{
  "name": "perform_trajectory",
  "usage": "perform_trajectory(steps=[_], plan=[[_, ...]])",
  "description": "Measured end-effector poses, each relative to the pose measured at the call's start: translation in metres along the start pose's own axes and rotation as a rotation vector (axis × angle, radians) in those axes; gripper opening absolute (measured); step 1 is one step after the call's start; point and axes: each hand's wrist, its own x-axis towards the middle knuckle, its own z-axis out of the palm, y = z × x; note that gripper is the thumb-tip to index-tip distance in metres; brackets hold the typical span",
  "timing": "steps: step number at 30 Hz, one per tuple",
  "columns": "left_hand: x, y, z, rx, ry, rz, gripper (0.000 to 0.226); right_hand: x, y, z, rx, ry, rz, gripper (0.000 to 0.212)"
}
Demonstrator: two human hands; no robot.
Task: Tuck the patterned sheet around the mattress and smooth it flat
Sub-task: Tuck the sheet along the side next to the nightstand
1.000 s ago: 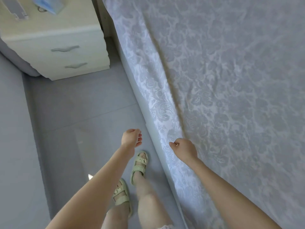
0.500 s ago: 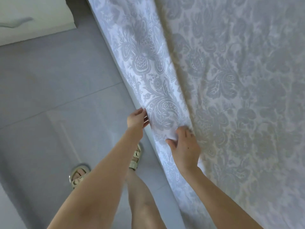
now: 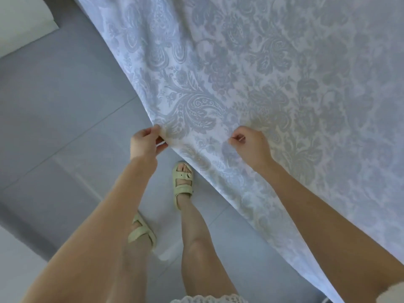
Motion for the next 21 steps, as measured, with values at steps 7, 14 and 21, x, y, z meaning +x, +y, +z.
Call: perform_trajectory(steps=[7, 14, 21], plan=[[-0.035, 0.051, -0.023, 0.331, -0.101, 0.111, 0.026, -0.04, -0.018, -0.001, -0.047, 0.018, 0.09, 0.018], [0.003, 0.05, -0.059, 0.373, 0.064, 0.072, 0.028, -0.034, -0.036, 0.002, -0.089, 0.032, 0.154, 0.02], [0.047, 0.091, -0.049, 0.368, 0.09, 0.011, 0.02, 0.034, -0.082, -0.013, -0.063, 0.002, 0.149, 0.02]])
